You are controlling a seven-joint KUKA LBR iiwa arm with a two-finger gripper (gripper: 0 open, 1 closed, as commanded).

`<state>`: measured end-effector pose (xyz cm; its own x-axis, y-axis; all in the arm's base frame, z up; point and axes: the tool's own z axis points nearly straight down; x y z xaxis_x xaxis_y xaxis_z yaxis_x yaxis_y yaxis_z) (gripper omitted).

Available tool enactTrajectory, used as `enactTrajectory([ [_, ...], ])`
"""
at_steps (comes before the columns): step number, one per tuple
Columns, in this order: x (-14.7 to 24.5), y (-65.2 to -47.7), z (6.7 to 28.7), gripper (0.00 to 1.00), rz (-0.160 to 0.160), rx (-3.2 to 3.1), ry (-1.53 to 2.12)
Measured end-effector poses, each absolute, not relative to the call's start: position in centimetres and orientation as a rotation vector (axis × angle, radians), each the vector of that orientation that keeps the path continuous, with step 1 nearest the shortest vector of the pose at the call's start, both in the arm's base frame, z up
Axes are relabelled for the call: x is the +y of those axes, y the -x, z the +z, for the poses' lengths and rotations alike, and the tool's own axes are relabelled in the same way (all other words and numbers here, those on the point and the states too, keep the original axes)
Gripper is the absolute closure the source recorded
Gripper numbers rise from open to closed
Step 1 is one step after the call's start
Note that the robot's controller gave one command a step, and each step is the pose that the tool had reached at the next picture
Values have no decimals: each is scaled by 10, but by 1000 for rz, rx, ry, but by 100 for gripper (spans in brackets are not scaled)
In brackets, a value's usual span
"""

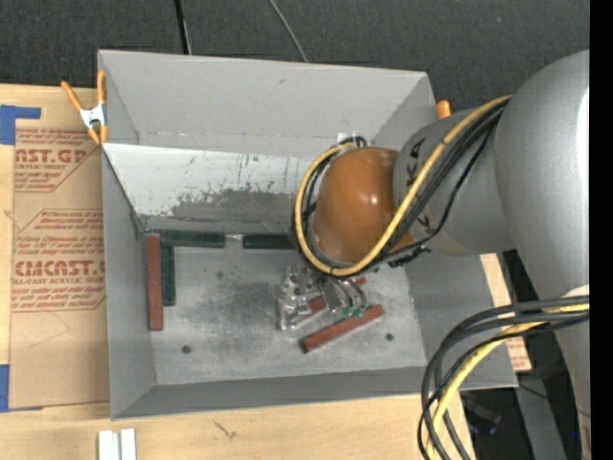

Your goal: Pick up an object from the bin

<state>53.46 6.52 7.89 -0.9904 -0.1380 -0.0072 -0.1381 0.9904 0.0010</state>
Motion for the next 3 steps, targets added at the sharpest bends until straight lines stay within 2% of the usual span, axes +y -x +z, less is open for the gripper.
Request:
enactTrajectory([
  [1,65,-532,76,0,3,3132,218],
  [2,65,-532,76,0,3,3132,218],
  [3,-25,-515,79,100,-1,3103,483],
])
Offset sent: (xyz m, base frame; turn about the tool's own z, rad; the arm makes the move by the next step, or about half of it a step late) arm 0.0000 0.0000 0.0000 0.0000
